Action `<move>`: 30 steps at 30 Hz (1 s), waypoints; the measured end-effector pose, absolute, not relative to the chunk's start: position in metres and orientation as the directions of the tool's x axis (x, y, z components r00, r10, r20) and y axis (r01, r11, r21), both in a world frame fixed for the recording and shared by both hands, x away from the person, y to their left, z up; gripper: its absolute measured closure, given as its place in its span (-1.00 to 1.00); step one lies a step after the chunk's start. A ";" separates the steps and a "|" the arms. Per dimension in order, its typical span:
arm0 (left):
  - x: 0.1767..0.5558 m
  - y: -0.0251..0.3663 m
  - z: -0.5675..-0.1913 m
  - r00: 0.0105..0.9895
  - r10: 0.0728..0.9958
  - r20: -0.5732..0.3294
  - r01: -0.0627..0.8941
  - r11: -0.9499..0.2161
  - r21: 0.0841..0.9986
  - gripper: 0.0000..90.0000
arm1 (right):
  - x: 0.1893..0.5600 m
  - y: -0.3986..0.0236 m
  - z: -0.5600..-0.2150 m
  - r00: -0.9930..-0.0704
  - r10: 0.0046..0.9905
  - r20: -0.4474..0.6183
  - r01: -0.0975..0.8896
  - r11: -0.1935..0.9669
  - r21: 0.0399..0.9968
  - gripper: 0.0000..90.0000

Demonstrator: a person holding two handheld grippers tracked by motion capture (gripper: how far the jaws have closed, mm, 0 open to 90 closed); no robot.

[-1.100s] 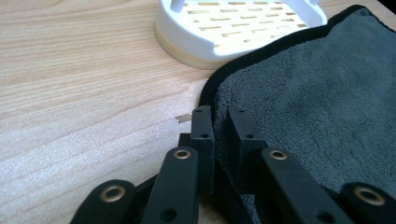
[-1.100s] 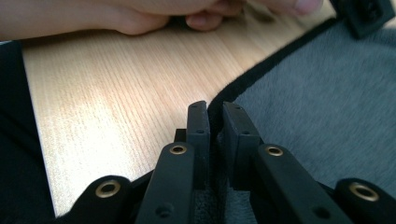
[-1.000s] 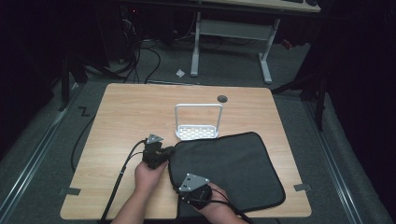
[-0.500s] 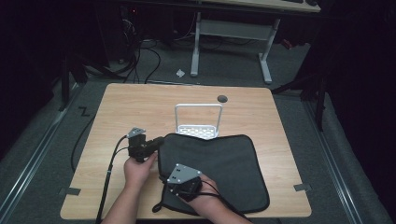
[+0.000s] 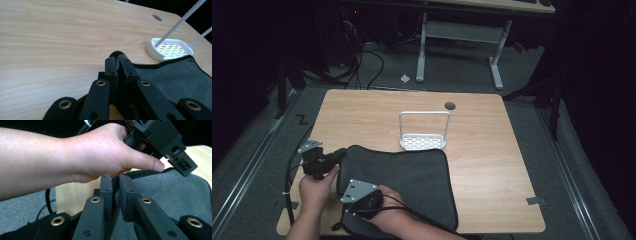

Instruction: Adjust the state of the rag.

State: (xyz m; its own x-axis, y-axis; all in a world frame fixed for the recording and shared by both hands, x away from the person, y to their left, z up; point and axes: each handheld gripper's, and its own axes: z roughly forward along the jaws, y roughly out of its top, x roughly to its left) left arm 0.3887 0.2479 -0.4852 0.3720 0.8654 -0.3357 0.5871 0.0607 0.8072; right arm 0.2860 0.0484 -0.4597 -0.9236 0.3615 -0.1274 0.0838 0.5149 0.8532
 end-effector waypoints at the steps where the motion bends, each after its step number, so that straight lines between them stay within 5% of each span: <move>1: 0.388 0.250 -0.485 0.372 0.866 -0.334 0.587 0.059 0.808 0.90 | 0.286 0.051 -0.460 -0.926 0.356 -0.128 0.081 0.517 0.852 0.83; 10: 0.391 0.224 -0.478 0.392 0.849 -0.353 0.570 0.077 0.818 0.89 | 0.284 0.035 -0.454 -0.914 0.381 -0.139 0.082 0.509 0.857 0.83; 30: 0.408 0.089 -0.473 0.484 0.822 -0.298 0.569 -0.037 0.822 0.89 | 0.273 -0.110 -0.460 -0.812 0.565 -0.147 0.158 0.455 0.876 0.82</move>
State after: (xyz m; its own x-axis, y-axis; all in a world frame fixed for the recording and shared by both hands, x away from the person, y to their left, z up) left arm 0.4084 0.0889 -0.4730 0.4843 0.8225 -0.2983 0.5689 -0.0371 0.8216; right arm 0.2733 -0.1100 -0.4601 -0.8120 0.5648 -0.1470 0.1581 0.4553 0.8762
